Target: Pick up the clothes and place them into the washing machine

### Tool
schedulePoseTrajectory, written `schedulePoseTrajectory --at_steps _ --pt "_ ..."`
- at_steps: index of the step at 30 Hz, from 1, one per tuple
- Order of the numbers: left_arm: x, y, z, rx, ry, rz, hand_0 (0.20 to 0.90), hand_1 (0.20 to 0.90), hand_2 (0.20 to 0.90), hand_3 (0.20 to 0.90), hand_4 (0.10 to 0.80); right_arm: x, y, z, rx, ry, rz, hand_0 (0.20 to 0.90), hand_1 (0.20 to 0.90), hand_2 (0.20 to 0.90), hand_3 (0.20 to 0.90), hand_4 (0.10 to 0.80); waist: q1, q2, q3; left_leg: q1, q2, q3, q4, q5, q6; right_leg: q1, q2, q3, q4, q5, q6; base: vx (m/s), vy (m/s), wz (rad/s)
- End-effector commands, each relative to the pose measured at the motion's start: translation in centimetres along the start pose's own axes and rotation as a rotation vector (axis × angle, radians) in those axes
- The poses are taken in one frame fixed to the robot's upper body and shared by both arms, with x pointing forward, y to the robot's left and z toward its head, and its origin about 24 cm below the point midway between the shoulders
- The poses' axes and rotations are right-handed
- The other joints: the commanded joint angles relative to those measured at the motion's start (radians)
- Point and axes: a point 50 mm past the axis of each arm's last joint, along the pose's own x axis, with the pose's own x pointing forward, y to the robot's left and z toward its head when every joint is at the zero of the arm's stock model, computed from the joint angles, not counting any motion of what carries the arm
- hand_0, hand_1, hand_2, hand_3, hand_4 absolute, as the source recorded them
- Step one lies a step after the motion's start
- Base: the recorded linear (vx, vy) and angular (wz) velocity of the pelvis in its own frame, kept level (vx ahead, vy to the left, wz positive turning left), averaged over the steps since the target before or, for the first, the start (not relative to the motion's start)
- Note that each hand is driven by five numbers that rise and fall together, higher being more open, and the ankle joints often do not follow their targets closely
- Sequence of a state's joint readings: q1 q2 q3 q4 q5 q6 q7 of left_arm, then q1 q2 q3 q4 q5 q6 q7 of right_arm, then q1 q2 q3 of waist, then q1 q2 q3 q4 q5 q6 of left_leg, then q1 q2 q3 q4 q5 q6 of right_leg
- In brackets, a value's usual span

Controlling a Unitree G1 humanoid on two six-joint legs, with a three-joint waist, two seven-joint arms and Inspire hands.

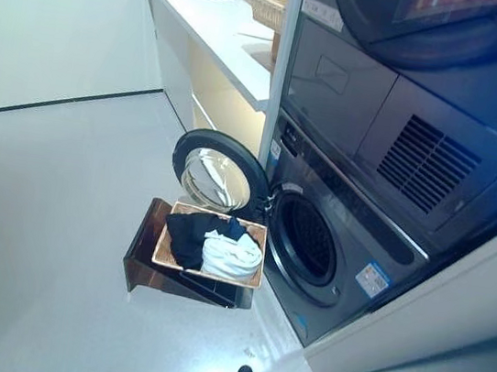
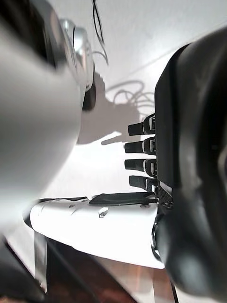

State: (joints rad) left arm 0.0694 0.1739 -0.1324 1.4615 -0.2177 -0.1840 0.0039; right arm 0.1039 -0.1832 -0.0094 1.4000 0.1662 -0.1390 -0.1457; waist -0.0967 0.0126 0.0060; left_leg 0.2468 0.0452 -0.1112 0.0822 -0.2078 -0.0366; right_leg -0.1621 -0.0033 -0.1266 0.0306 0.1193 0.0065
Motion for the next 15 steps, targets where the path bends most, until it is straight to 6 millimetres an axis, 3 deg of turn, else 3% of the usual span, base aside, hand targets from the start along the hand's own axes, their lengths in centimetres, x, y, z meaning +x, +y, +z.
schedulePoseTrajectory --at_steps 1,5,7,9,11,15 --pt "0.3 -0.9 2.7 -0.041 -0.103 -0.009 0.900 0.900 0.900 0.900 0.800 0.3 -1.5 1.8 0.037 -0.072 -0.048 0.900 0.900 0.900 0.900 0.800 -0.012 -0.031 -0.004 0.020 -0.027 0.022 -0.043 0.124 0.005 -0.074 0.007 0.040 0.021 0.019 0.054 0.291 -0.273 0.18" --pt "0.4 -1.4 4.1 -0.045 -0.147 -0.019 0.900 0.900 0.900 0.900 0.800 0.4 -2.3 2.5 0.028 -0.091 -0.072 0.900 0.900 0.900 0.900 0.800 -0.012 -0.030 -0.004 -0.025 -0.014 0.019 0.077 0.179 -0.017 -0.043 0.042 0.049 0.036 -0.034 0.020 0.255 -0.260 0.12" --pt "0.5 -1.7 5.1 -0.029 -0.177 -0.030 0.900 0.900 0.900 0.900 0.800 0.5 -2.8 2.9 0.041 -0.103 -0.085 0.900 0.900 0.900 0.900 0.800 -0.018 -0.031 0.002 -0.054 -0.016 0.050 0.150 0.220 -0.033 -0.018 0.049 0.049 0.041 -0.054 0.004 0.207 -0.201 0.14" --pt "0.5 -1.8 5.9 -0.023 -0.201 -0.036 0.900 0.900 0.900 0.900 0.800 0.5 -3.2 2.6 0.051 -0.094 -0.098 0.900 0.900 0.900 0.900 0.800 -0.024 -0.034 0.002 -0.081 0.004 0.104 0.185 0.267 -0.043 0.014 0.054 0.043 0.040 -0.075 -0.009 0.187 -0.201 0.16" --pt "0.5 -2.0 6.7 -0.020 -0.228 -0.042 0.900 0.900 0.900 0.900 0.800 0.4 -3.7 2.1 0.061 -0.072 -0.115 0.900 0.900 0.900 0.900 0.800 -0.024 -0.041 0.002 -0.106 0.011 0.138 0.152 0.258 -0.030 0.041 0.047 0.039 0.033 -0.090 -0.010 0.172 -0.164 0.14" --pt "0.5 -1.9 6.9 -0.033 -0.236 -0.036 0.900 0.900 0.900 0.900 0.800 0.4 -4.1 1.8 0.054 -0.049 -0.132 0.900 0.900 0.900 0.900 0.800 -0.012 -0.074 -0.005 -0.226 -0.007 0.171 0.088 0.170 0.004 0.080 0.018 0.056 0.017 -0.112 0.002 0.131 -0.105 -0.12"
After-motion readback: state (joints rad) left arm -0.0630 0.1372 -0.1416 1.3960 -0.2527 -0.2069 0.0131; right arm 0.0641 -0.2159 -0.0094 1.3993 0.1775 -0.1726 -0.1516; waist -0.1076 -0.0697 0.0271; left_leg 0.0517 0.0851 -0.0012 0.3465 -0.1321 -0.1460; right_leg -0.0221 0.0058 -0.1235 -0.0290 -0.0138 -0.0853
